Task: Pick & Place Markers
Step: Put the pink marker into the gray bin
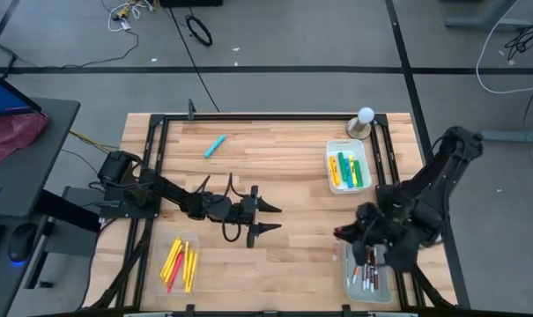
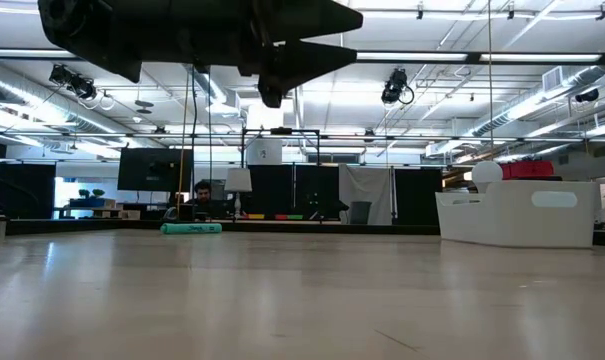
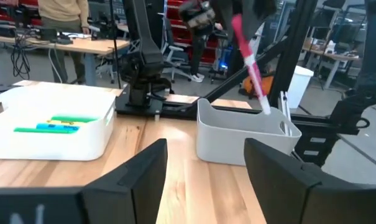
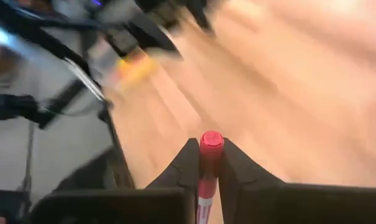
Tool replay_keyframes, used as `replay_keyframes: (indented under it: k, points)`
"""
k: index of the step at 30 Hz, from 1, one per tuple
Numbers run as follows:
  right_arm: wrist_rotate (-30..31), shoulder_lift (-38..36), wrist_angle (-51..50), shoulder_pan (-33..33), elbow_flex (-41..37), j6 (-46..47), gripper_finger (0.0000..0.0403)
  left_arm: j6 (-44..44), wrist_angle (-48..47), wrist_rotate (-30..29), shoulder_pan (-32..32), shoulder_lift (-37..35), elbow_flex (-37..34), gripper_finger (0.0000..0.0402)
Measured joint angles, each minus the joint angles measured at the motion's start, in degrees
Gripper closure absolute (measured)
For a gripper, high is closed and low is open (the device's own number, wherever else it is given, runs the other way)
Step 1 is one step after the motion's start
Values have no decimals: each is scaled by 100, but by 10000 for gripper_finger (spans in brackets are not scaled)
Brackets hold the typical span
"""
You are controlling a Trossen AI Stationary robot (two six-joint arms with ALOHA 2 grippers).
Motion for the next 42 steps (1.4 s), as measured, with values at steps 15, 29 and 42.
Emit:
replay_keyframes:
  k: [15, 29, 42]
  points:
    - [-2584, 1430, -1704, 629, 106, 5143, 381, -16, -60, 4, -2, 0, 0, 179]
    - [-3279, 2062, -1548, 126, 98, 5161, 367, -118, -58, 6, -2, 0, 0, 179]
    - [-3182, 2062, -861, 25, -618, 5187, 339, -119, -58, 6, -2, 0, -2, 179]
